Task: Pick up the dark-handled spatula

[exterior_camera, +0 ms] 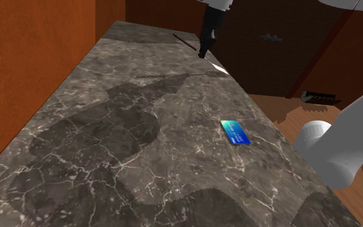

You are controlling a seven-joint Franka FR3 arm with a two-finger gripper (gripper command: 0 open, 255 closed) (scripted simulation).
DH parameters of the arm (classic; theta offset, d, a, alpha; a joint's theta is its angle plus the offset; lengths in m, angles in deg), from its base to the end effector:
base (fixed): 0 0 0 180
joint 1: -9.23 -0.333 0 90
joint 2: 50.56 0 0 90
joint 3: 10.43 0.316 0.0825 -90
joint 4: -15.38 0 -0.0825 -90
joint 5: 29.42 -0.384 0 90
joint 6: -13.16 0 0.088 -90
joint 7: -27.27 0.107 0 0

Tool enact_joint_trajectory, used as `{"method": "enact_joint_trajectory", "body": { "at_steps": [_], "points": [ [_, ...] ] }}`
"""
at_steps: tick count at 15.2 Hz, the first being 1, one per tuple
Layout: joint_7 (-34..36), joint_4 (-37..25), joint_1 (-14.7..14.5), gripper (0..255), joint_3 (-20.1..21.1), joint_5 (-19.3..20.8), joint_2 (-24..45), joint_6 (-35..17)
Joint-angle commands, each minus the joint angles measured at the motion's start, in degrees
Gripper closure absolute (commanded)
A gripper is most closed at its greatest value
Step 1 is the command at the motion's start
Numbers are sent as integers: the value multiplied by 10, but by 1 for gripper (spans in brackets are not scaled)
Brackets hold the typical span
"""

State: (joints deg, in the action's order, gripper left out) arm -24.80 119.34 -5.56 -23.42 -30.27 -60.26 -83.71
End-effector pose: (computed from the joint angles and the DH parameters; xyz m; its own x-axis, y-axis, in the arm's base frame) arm 0.5111 0.0087 0.6069 0.5876 0.8064 0.0668 0.8082 -0.5889 0.0001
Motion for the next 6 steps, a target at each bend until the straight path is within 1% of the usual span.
{"method": "enact_joint_trajectory", "body": {
  "at_steps": [1, 4, 6],
  "points": [
    [1, -18, -1, 255, 0, -1, 3, 15],
    [1, -47, -1, 255, 0, -2, 8, 39],
    [1, -48, -1, 255, 0, -2, 9, 40]
  ]
}}
